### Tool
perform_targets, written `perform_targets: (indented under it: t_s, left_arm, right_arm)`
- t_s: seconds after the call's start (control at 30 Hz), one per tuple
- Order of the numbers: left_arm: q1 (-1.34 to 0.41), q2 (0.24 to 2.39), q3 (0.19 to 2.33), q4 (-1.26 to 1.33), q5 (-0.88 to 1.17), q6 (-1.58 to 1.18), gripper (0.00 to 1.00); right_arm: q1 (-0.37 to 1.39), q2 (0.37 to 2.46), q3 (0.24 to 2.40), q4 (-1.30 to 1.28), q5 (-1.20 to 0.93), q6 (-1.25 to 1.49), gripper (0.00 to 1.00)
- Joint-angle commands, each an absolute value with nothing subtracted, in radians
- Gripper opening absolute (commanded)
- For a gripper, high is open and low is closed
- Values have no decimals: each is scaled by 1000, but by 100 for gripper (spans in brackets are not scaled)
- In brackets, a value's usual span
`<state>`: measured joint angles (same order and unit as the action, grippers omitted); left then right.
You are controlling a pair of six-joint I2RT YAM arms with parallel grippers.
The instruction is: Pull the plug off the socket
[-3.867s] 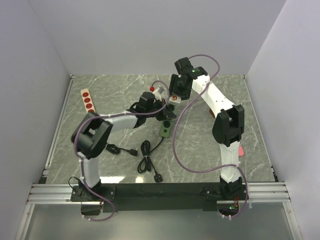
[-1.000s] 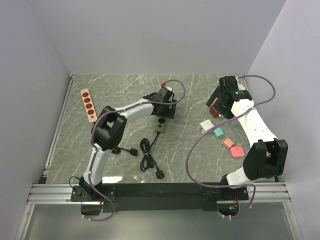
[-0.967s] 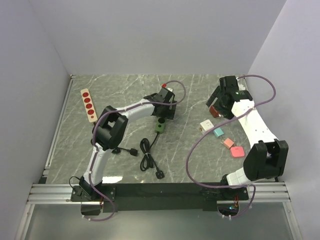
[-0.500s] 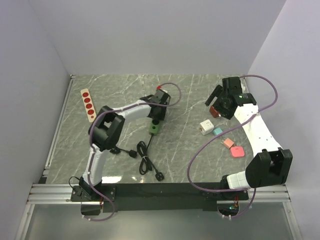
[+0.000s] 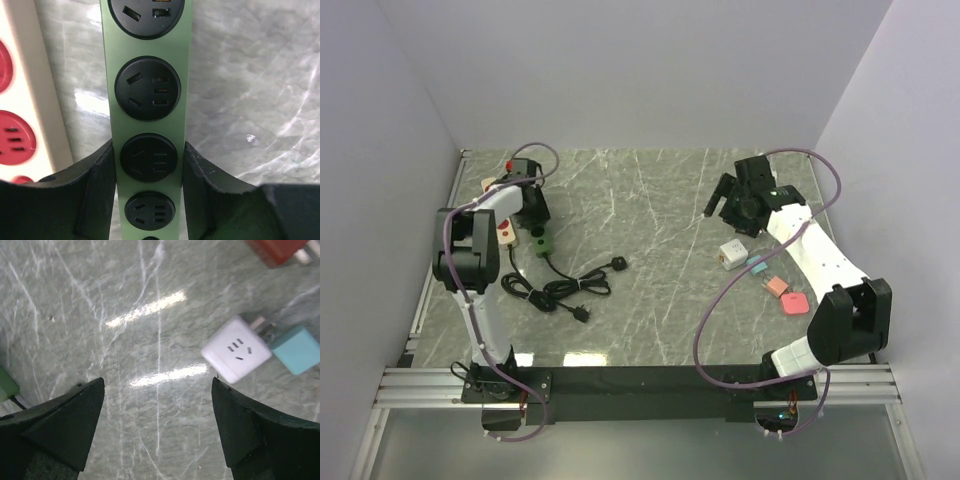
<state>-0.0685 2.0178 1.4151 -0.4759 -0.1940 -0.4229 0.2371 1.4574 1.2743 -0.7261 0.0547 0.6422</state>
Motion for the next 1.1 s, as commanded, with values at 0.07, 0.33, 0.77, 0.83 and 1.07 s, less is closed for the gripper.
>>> perform_targets:
  t_s: [0.07,0.33,0.77,0.83,1.07]
  left_arm:
    - [43,1961,1302,-462,-201,-367,1]
    - [71,1853,1296,-486,-175,-393,16]
    - [60,1355,1163,-462,152,-423,99]
    - [58,1281,1132,-437,239,-436,99]
    - [28,1059,990,-321,377,-540,99]
  right_arm:
    - [281,1457,1240,-647,23,646,95]
    - [282,1407,1224,-604,-17,606,99]
    - [282,1189,1187,-612,-3,511,100]
    - [282,1146,1183,-629,24,508,100]
    - [282,944,1068,-672,84,548,100]
